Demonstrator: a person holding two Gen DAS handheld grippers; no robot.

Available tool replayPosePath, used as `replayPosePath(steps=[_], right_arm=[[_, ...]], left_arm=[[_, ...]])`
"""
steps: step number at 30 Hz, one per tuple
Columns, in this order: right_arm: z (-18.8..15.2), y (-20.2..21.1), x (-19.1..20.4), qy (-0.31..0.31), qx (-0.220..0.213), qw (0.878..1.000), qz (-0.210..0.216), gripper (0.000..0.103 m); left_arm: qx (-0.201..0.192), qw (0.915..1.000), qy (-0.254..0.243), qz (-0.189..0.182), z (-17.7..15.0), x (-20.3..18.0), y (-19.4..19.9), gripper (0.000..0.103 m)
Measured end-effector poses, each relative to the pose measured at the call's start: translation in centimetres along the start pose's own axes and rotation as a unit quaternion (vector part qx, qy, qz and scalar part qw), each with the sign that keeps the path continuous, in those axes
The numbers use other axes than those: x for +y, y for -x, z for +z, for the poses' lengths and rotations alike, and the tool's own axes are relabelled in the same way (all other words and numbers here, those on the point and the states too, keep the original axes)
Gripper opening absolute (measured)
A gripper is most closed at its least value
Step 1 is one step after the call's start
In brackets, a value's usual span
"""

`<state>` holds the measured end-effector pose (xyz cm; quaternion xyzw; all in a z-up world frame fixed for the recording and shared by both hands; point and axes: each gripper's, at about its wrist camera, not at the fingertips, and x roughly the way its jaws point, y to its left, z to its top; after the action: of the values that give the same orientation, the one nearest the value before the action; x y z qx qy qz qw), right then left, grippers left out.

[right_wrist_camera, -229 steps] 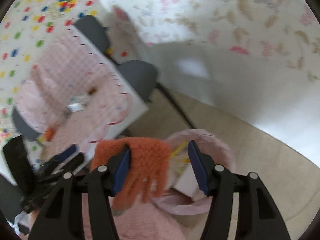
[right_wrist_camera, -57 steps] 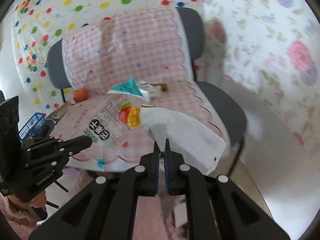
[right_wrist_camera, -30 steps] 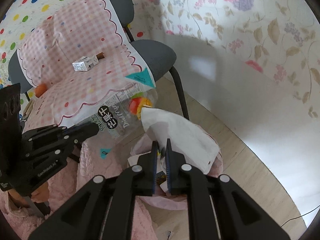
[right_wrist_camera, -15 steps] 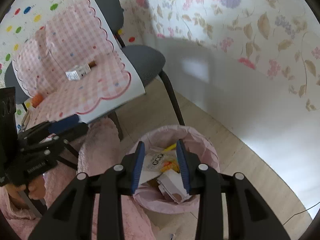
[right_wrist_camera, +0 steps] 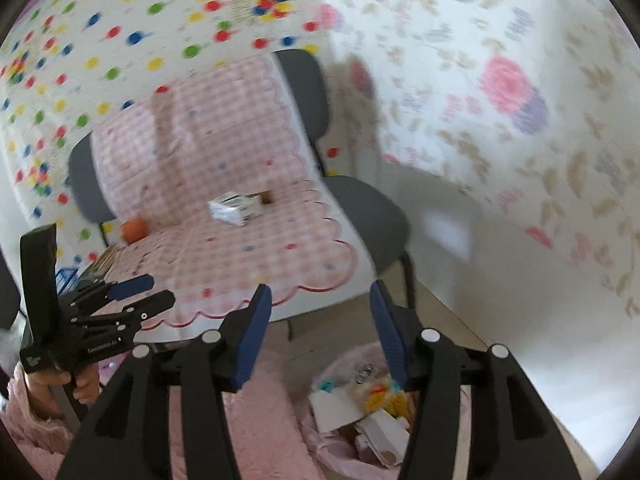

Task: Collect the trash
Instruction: 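Move both grippers back toward the milk carton on the chair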

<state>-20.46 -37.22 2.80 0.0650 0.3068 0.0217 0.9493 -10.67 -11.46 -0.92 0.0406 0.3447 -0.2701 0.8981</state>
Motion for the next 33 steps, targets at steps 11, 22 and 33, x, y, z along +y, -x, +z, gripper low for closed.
replayPosePath(steps=[11, 22, 33], right_arm=[[2.0, -3.5, 6.4, 0.069, 0.016, 0.997, 0.034, 0.057], [5.4, -11.9, 8.4, 0.076, 0.047, 0.993, 0.081, 0.057], [9.1, -22.6, 8.1, 0.075, 0.062, 0.992, 0.075, 0.041]], left_arm=[[-0.017, 0.9953, 0.052, 0.081, 0.6, 6.7, 2.7, 0.068], [0.012, 0.9805, 0.112, 0.161, 2.0, 13.9, 0.5, 0.075], [0.022, 0.9744, 0.122, 0.188, 4.9, 17.2, -5.6, 0.075]])
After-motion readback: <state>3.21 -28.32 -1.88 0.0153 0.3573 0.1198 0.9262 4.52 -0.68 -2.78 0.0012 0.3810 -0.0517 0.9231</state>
